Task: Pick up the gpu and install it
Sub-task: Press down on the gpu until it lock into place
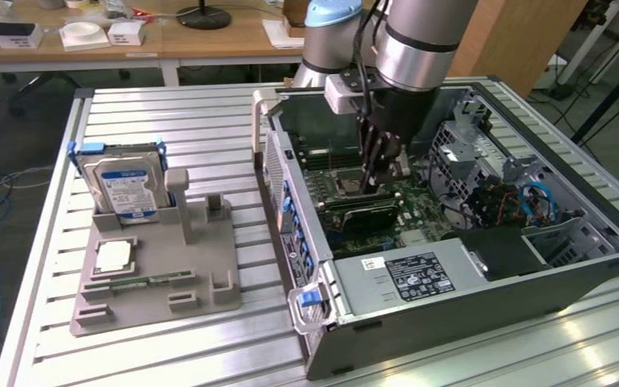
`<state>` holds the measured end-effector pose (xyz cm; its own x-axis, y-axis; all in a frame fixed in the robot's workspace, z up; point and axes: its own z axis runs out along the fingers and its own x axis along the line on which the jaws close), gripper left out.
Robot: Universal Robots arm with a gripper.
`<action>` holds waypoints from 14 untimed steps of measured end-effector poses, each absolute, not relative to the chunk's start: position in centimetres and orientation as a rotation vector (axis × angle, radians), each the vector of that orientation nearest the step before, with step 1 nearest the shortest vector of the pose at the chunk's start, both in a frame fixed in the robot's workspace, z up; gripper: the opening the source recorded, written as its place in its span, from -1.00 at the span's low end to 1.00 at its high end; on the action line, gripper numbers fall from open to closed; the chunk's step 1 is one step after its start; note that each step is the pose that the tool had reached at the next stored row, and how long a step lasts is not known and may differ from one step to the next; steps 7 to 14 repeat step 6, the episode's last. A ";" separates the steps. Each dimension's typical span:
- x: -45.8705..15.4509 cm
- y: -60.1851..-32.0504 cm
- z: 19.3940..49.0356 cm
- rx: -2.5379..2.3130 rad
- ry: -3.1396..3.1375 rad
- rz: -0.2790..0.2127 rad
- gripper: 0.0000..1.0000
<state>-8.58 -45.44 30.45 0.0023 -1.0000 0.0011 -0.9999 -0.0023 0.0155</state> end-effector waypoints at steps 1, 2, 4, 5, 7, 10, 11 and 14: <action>-8.6 -45.4 30.5 2.216 -2.211 -0.016 -0.79; -8.6 -45.4 30.5 2.216 -2.211 -0.016 -0.79; -8.6 -45.4 30.5 2.216 -2.211 -0.016 -0.79; -8.6 -45.4 30.5 2.216 -2.210 -0.016 -0.79; -8.6 -45.4 30.5 2.216 -2.210 -0.016 -0.79; -8.6 -45.4 30.5 2.216 -2.210 -0.016 -0.79; -8.6 -45.4 30.5 2.216 -2.210 -0.016 -0.79; -8.6 -45.4 30.5 2.216 -2.210 -0.016 -0.79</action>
